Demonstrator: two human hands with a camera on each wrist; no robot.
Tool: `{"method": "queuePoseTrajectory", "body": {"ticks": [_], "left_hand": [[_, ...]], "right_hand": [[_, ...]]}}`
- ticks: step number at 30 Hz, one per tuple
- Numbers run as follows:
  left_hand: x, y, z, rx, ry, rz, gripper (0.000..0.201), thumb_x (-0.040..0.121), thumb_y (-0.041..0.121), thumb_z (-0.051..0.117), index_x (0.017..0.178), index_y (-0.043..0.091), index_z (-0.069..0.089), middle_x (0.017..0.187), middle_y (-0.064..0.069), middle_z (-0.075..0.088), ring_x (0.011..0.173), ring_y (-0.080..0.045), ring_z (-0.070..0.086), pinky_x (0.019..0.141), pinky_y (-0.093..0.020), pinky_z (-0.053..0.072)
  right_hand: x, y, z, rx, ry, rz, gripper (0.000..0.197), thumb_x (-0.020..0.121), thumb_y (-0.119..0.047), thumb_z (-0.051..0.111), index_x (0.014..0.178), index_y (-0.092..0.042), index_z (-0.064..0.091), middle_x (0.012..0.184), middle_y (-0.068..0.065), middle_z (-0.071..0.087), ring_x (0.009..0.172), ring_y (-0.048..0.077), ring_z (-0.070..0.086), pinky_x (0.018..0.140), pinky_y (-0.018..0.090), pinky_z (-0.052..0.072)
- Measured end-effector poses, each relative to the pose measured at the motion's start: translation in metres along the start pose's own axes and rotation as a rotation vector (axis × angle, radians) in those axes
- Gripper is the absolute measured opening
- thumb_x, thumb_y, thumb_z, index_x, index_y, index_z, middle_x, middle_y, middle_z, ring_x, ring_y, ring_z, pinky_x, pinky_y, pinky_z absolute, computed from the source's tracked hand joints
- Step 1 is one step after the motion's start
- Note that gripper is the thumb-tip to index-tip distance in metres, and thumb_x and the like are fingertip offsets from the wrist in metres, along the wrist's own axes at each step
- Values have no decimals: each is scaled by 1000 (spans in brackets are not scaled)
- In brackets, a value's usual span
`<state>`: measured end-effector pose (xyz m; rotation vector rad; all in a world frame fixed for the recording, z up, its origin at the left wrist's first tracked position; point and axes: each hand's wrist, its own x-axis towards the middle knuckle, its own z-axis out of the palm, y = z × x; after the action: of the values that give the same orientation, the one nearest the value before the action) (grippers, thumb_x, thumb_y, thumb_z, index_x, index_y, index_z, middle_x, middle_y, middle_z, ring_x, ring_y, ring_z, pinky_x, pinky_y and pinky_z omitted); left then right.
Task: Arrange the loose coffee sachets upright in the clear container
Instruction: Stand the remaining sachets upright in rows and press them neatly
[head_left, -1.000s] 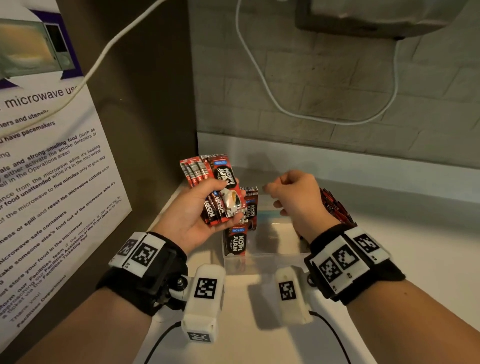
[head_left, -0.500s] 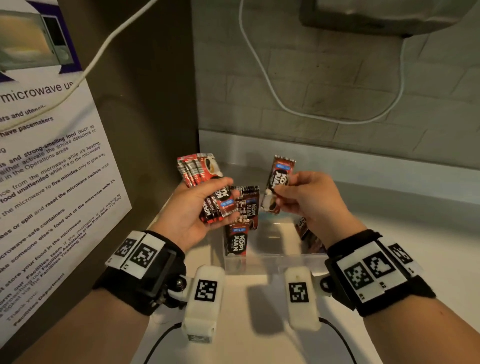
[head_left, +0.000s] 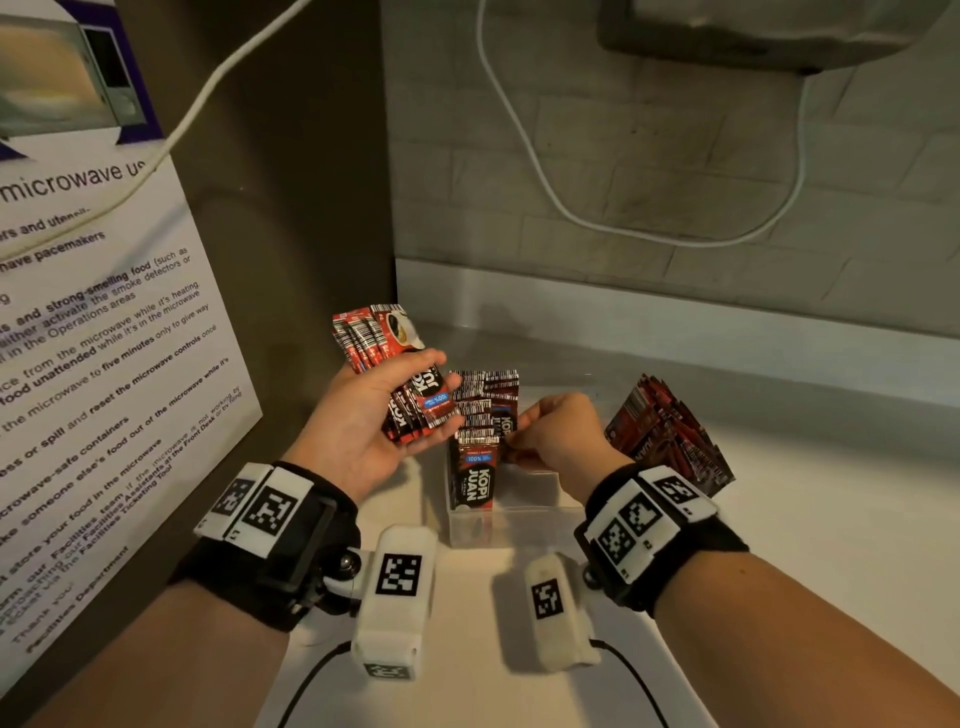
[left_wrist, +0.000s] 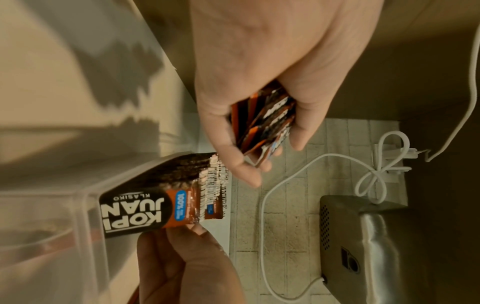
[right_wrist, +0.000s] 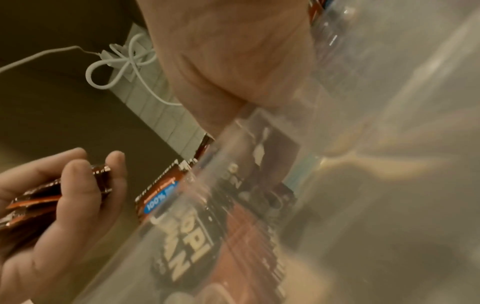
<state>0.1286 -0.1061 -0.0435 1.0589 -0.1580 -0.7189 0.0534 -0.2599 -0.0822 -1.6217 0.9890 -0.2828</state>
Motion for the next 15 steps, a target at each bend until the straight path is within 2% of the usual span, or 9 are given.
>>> {"method": "queuePoseTrajectory", "body": {"ticks": [2, 4, 6, 10, 13, 15], "left_hand": [[0, 0, 0, 1, -5, -5, 30, 67, 14, 74, 94, 14, 64, 84, -3, 74, 77, -17, 73, 55, -37, 58], [0, -1, 0, 2, -9, -7, 32, 63, 15, 75, 93, 15, 64, 84, -3, 74, 77, -17, 73, 54, -37, 58], [-1, -1, 0, 3, -11, -7, 35, 59, 15, 75, 92, 15, 64, 83, -2, 75, 77, -17, 73, 54, -37, 58], [-1, -1, -1, -5, -13, -10, 39, 59, 16, 75, 96, 14, 64, 84, -3, 75, 78, -17, 74, 56, -38, 59], [-1, 0, -1, 2, -10, -11, 41, 60, 16, 75, 99, 13, 64, 84, -3, 75, 78, -17, 73, 56, -37, 59], [0, 0, -1, 14, -12, -16, 32, 65, 15, 75, 95, 14, 65, 82, -3, 75, 76, -16, 73, 56, -37, 59]], "right_hand": [[1, 2, 2, -4, 23, -6, 27, 80, 7, 68, 65, -9, 52, 75, 14, 64, 70, 28, 66, 70, 41, 59], [2, 3, 3, -2, 38, -6, 25, 81, 5, 68, 66, -9, 53, 72, 13, 65, 68, 26, 65, 66, 39, 58], [3, 3, 4, -4, 47, 2, 25, 82, 5, 68, 66, -8, 53, 72, 14, 65, 70, 29, 66, 67, 41, 59], [3, 3, 6, -23, 71, -2, 24, 81, 5, 68, 65, -9, 55, 84, 22, 70, 80, 37, 71, 75, 49, 59], [3, 4, 4, -18, 57, 1, 24, 82, 6, 65, 66, -7, 55, 83, 23, 69, 73, 35, 69, 73, 47, 59], [4, 4, 3, -16, 54, 1, 23, 83, 7, 64, 66, -6, 55, 82, 22, 67, 70, 31, 66, 71, 45, 59]]}}
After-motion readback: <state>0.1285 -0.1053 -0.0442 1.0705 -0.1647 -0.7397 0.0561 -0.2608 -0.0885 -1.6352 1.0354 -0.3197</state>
